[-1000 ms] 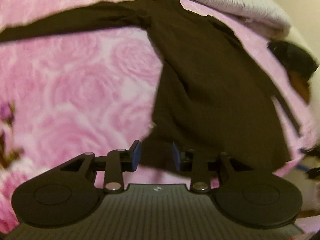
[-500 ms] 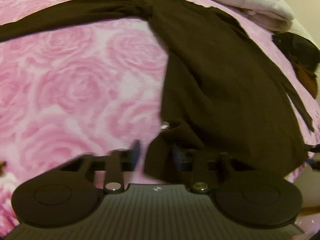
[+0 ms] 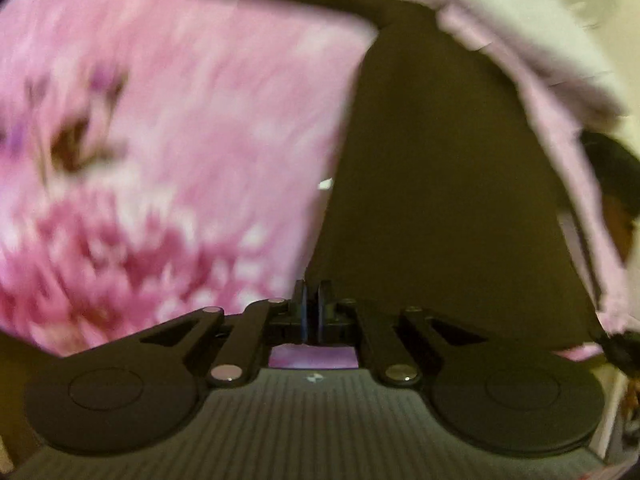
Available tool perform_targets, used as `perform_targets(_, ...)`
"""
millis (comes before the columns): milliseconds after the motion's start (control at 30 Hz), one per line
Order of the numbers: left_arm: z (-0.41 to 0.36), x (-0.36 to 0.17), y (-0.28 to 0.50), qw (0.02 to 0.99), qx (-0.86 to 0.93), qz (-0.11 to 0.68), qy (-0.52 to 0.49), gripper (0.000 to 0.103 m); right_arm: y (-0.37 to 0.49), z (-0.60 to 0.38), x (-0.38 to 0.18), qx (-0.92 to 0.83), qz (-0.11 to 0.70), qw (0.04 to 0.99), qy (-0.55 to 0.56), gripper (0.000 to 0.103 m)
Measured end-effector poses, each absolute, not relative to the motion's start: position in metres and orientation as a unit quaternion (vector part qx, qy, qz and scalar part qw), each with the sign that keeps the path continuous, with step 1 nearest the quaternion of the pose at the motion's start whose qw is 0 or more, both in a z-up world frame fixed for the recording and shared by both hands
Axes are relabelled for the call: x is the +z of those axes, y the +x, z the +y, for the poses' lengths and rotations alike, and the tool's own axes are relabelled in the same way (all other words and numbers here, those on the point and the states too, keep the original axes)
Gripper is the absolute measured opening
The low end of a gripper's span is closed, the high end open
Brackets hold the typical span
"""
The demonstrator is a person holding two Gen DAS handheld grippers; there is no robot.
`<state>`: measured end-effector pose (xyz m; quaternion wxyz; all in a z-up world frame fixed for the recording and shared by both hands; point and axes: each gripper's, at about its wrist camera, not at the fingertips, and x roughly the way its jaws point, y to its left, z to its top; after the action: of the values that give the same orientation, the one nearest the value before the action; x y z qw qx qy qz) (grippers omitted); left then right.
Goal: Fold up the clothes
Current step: 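Grasp the shirt body with both tools and pull it straight, then open both tools and release the shirt onto the sheet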
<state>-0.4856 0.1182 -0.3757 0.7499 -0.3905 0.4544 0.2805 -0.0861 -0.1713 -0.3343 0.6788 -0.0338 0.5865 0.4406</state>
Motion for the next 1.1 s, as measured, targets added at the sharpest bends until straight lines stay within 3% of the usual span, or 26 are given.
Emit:
perform_targets(67, 0.113, -0.382, -0.479, 0.749, 0.287, 0.474, -0.365, 0.005, -0.091, -0.169, -0.358, 0.415, 0.617, 0.667, -0.053, 0.009)
perform_targets(133, 0.107, -0.374, -0.473, 0.757, 0.289, 0.484, -0.331, 0.014, -0.098, -0.169, -0.359, 0.405, 0.609, 0.677, -0.083, 0.009)
perform_targets(200, 0.103, -0.365, -0.467, 0.764, 0.289, 0.481, -0.319, 0.021, -0.102, -0.172, -0.352, 0.392, 0.593, 0.695, -0.110, 0.025)
perform_targets(400, 0.093, -0.337, -0.451, 0.782, 0.289, 0.473, -0.284, 0.017, -0.099, -0.177, -0.318, 0.407, 0.567, 0.713, -0.063, 0.026)
perform_targets(500, 0.085, -0.334, -0.425, 0.794, 0.269, 0.473, -0.272, 0.019, -0.106, -0.159, -0.329, 0.425, 0.579, 0.694, -0.051, 0.026)
perform_targets(600, 0.077, -0.360, -0.386, 0.764, 0.254, 0.528, -0.269, 0.020, -0.109, -0.148, -0.360, 0.378, 0.624, 0.679, -0.080, 0.026)
perform_targets(667, 0.071, -0.375, -0.362, 0.744, 0.242, 0.562, -0.266, 0.015, -0.106, -0.153, -0.366, 0.355, 0.646, 0.672, -0.071, 0.026)
perform_targets(767, 0.048, -0.354, -0.339, 0.770, 0.200, 0.548, -0.260, 0.015, -0.092, -0.164, -0.355, 0.345, 0.647, 0.678, -0.053, 0.026)
perform_targets(1100, -0.015, -0.317, -0.188, 0.811, 0.191, 0.479, -0.275, 0.015, 0.087, -0.202, -0.310, 0.327, 0.582, 0.742, 0.060, 0.026)
